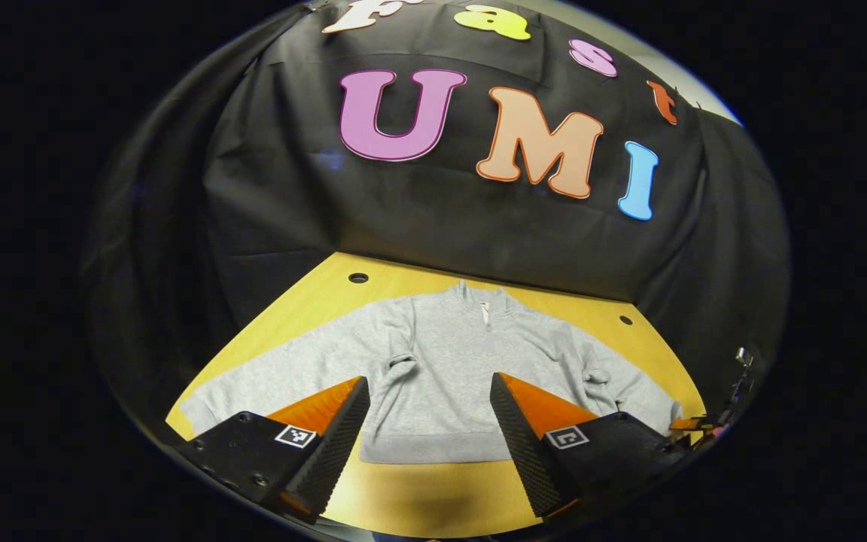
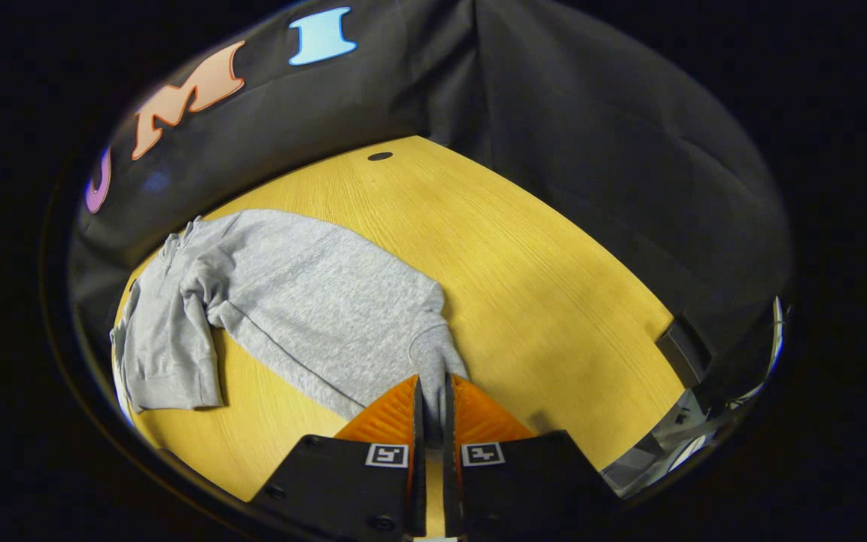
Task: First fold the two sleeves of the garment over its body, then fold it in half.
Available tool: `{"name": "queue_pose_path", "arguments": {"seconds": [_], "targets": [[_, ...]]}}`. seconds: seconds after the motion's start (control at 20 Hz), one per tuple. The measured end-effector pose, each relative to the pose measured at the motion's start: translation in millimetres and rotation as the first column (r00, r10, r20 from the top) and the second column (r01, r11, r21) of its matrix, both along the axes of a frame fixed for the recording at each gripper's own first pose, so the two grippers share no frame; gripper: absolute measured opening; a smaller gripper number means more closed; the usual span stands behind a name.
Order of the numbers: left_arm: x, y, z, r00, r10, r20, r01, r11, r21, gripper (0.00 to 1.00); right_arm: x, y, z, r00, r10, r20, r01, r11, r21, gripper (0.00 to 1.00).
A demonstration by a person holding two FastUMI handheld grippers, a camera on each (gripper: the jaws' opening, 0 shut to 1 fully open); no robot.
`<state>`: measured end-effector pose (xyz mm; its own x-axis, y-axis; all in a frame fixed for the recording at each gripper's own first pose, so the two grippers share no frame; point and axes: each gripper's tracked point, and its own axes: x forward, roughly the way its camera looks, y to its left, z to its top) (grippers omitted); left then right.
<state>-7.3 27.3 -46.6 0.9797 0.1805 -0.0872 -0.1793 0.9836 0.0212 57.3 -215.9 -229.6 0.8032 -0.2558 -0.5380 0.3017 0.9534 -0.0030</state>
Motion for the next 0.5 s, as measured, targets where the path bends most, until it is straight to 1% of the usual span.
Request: {"name": "queue_pose_path", "arguments": {"seconds": [0.15, 0.3, 0.4, 0.5], "targets": [[-3.7, 20.8, 1.2, 1.000, 0.007, 0.001, -0.007, 0.999, -0.032, 0.94, 7.8, 18.1, 19.4, 0.999, 0.003, 0.040, -0.003, 1.000, 0.008, 0.11], [-4.9, 44.5, -0.8, 1.000, 0.024, -0.005, -0.025, 0.999, -0.035, 0.94, 20.6, 43.2, 51.4, 0.994, 0.020, 0.104, -0.021, 1.000, 0.005, 0.12], [-6.6, 58.6, 0.5, 0.999, 0.037, -0.003, -0.037, 0.999, -0.038, 0.94, 31.6, 66.4, 73.2, 0.988, 0.047, 0.150, -0.048, 0.999, 0.000, 0.12], [-8.9, 71.6, -0.7, 0.999, 0.049, -0.004, -0.049, 0.998, -0.048, 0.94, 45.3, 97.3, 95.8, 0.977, 0.092, 0.194, -0.091, 0.996, -0.010, 0.11]]}}
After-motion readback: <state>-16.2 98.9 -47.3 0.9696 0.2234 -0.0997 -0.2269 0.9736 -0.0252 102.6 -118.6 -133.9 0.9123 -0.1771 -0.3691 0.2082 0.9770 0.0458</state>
